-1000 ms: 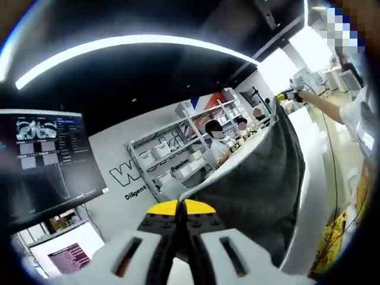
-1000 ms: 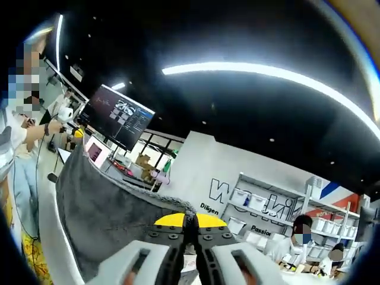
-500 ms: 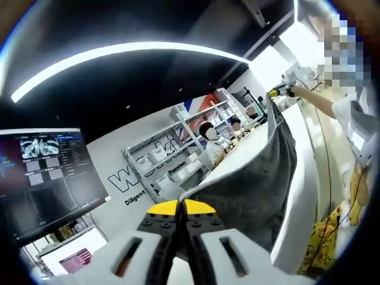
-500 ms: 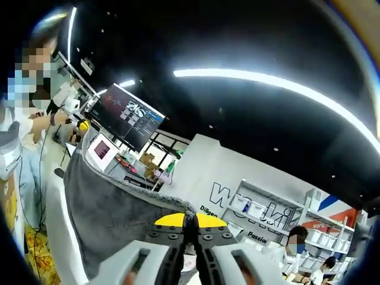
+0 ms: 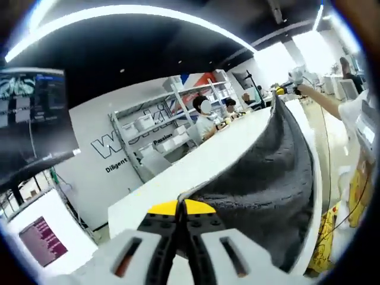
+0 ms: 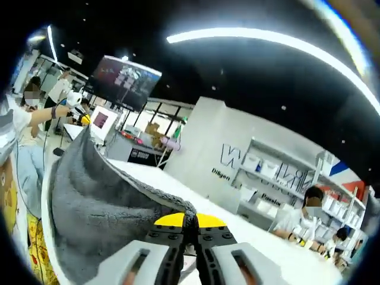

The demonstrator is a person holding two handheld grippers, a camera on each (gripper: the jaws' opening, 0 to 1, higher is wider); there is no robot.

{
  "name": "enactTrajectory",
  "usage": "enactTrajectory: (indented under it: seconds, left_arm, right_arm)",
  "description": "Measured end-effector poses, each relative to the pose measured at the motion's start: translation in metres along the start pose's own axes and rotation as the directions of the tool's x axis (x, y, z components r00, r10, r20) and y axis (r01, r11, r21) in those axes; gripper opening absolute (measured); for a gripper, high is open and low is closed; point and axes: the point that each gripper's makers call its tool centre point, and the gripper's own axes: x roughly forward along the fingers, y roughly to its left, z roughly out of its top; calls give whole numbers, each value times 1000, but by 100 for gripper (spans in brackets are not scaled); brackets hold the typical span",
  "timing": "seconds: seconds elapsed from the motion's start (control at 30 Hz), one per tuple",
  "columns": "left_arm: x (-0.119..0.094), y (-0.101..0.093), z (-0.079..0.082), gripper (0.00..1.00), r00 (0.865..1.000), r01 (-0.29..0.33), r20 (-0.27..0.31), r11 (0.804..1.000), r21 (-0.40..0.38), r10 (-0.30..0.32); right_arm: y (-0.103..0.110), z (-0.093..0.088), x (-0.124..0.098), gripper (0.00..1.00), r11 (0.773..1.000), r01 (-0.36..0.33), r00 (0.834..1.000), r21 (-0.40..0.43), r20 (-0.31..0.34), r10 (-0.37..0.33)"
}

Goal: Fold the towel on the table until its edges align and the towel forms a compact rectangular stack.

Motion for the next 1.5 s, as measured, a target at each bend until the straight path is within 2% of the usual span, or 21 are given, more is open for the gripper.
enactTrajectory:
  seconds: [0.1, 0.2, 0.27, 0.4, 0.57, 0.8, 1.0, 1.23, 1.5]
  left_arm:
    - [38, 3, -29, 3, 998, 40, -44, 998, -47, -42]
    - [70, 6, -50, 3, 994, 76, -75, 994, -75, -82]
    - [84, 3, -60, 3, 990, 108, -84, 989, -105, -117]
    - [103, 12, -82, 3, 984, 107, -128, 987, -122, -123]
    - [117, 19, -109, 3, 970, 94, -209, 986, -139, -122]
    - [137, 17, -130, 3, 953, 90, -274, 985, -145, -127]
    - [158, 15, -152, 3, 925, 69, -359, 985, -158, -122]
    - [176, 11, -173, 3, 904, 63, -409, 985, -161, -125]
    - [184, 7, -186, 4, 892, 58, -434, 983, -174, -129]
  right_arm:
    - [-3, -30, 31, 4, 999, -20, 999, 34, -39, 21]
    - [-3, -53, 57, 4, 998, -39, 995, 44, -88, 43]
    - [1, -67, 71, 4, 996, -66, 990, 60, -119, 73]
    - [7, -89, 93, 4, 994, -86, 981, 64, -166, 96]
    - [9, -109, 113, 4, 991, -83, 975, 103, -199, 102]
    - [12, -134, 137, 4, 990, -89, 961, 114, -252, 115]
    - [13, -160, 157, 4, 985, -86, 949, 148, -289, 127]
    - [15, -187, 170, 4, 982, -81, 934, 170, -332, 134]
    - [17, -205, 176, 5, 982, -83, 918, 167, -370, 141]
